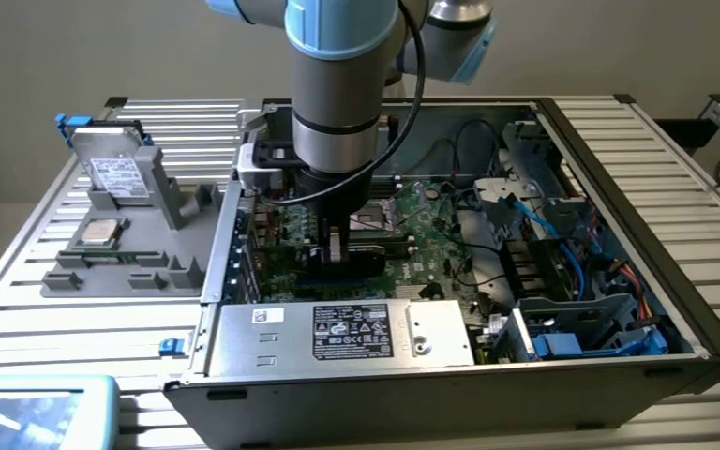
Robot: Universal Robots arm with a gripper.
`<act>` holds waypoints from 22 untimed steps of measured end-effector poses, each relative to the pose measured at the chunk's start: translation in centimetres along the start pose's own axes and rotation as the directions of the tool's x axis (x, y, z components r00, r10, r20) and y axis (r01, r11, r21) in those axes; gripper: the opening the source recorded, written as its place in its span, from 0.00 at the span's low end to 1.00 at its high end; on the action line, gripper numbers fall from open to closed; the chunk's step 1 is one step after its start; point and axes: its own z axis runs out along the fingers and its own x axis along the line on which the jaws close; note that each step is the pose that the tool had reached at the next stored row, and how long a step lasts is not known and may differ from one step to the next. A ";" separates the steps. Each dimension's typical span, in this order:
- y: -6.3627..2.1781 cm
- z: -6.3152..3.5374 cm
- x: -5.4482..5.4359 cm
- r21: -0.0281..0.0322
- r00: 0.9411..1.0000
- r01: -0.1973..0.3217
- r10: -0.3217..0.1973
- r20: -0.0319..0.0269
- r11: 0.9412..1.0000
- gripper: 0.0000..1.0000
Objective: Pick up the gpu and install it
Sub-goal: 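Insert the gpu into the slot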
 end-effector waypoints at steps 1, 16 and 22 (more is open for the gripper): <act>0.01 0.00 0.0 -0.001 1.000 0.000 0.000 0.001 1.000 0.29; 0.01 0.03 0.0 -0.001 1.000 0.000 0.000 0.000 1.000 0.29; 0.02 0.03 0.0 -0.001 1.000 0.000 0.000 0.001 1.000 0.29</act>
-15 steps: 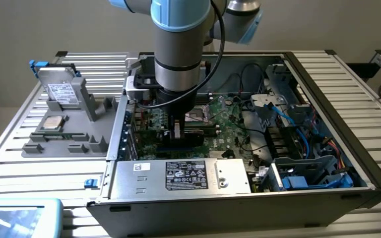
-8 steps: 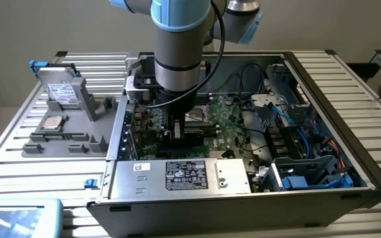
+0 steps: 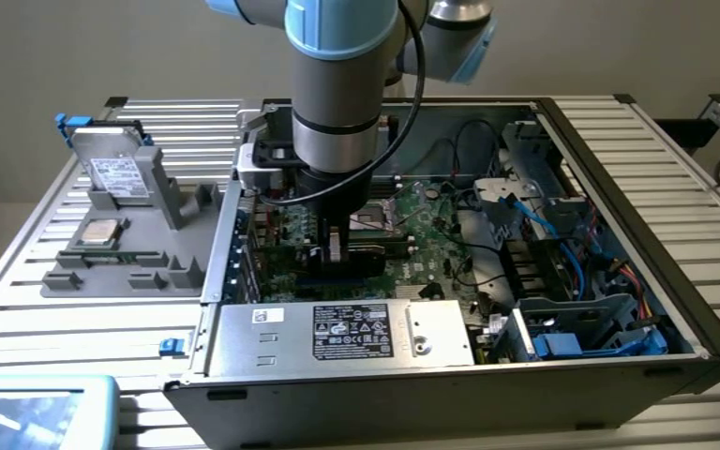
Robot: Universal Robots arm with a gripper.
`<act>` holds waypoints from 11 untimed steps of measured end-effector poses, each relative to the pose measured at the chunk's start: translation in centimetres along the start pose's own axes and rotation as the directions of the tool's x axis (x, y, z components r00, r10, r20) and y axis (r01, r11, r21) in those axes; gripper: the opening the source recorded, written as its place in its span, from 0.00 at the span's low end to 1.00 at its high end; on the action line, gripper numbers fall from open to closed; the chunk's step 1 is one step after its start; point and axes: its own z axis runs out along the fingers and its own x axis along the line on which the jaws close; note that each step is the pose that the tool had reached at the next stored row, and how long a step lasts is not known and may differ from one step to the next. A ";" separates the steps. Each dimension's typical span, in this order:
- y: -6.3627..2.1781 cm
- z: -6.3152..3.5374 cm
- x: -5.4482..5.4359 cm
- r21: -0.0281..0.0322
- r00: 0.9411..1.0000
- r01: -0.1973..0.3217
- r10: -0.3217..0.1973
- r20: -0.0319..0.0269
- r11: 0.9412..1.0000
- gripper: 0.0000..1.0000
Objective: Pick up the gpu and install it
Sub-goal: 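Insert the gpu into the slot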
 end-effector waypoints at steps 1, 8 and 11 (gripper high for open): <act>0.00 0.00 0.0 0.000 1.000 0.000 0.000 0.000 1.000 0.29; 0.01 0.02 0.0 0.000 1.000 0.000 0.000 0.000 1.000 0.29; 0.02 0.03 0.1 0.000 1.000 0.000 0.000 0.000 1.000 0.29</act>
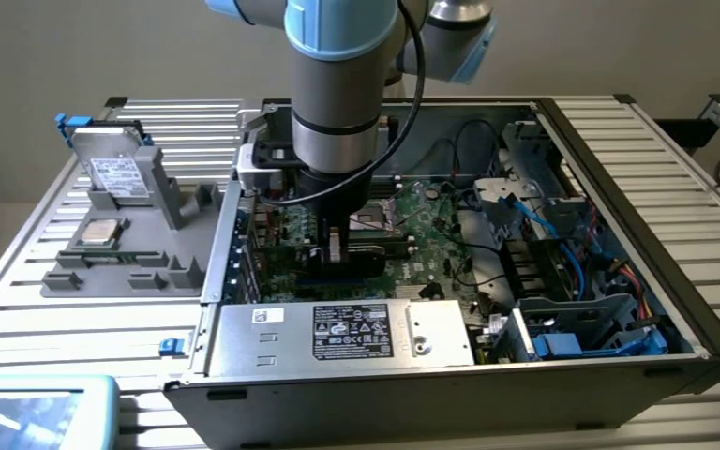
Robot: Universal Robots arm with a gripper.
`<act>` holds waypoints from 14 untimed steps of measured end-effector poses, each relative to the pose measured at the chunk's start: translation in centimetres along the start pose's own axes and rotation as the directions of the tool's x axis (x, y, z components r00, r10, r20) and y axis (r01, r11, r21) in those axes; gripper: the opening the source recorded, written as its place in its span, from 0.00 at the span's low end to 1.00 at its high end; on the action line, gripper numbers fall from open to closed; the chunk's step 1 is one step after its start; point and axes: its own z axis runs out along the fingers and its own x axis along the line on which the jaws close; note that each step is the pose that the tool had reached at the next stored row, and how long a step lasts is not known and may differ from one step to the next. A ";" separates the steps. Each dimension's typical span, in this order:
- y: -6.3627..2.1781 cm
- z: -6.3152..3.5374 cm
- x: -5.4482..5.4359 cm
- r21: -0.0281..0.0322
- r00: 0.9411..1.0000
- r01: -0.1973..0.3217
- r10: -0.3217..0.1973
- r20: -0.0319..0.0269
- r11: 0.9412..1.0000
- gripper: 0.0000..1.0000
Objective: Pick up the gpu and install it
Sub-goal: 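Insert the gpu into the slot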
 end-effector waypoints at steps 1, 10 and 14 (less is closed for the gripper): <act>0.01 0.01 0.0 0.001 1.000 0.000 0.000 0.001 1.000 0.29; 0.02 0.02 0.2 0.001 1.000 0.000 0.000 0.004 1.000 0.29; 0.02 0.02 0.2 0.001 1.000 0.000 0.000 0.004 1.000 0.29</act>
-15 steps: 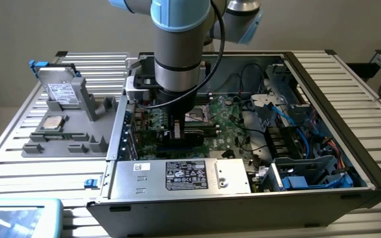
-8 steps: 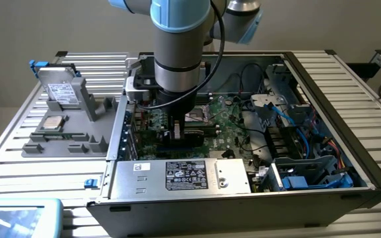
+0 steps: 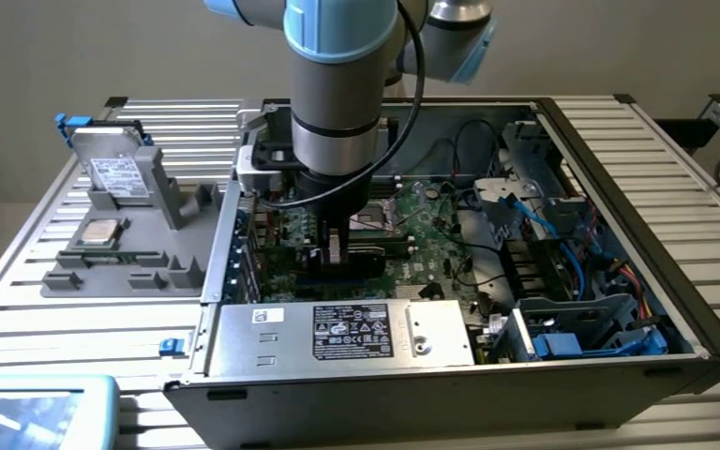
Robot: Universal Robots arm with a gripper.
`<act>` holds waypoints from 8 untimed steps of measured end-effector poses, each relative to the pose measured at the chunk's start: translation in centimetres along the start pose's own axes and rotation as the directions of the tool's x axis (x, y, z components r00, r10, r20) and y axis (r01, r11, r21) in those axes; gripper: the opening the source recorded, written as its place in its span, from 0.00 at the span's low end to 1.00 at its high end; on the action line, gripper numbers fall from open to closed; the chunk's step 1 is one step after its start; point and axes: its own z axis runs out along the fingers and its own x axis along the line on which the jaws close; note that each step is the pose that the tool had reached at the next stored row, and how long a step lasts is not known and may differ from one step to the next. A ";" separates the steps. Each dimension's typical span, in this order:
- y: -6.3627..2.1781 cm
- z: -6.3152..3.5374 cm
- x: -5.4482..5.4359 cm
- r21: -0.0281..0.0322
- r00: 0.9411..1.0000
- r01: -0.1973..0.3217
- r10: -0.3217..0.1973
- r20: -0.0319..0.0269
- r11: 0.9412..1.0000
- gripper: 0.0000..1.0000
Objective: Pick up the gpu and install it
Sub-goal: 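Insert the gpu into the slot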
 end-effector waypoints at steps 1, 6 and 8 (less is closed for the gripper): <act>0.00 0.00 0.0 0.000 1.000 0.000 0.000 0.000 1.000 0.29; 0.04 0.06 0.0 0.000 1.000 0.000 0.000 0.000 1.000 0.29; 0.05 0.07 0.0 0.000 1.000 0.000 0.000 0.000 1.000 0.29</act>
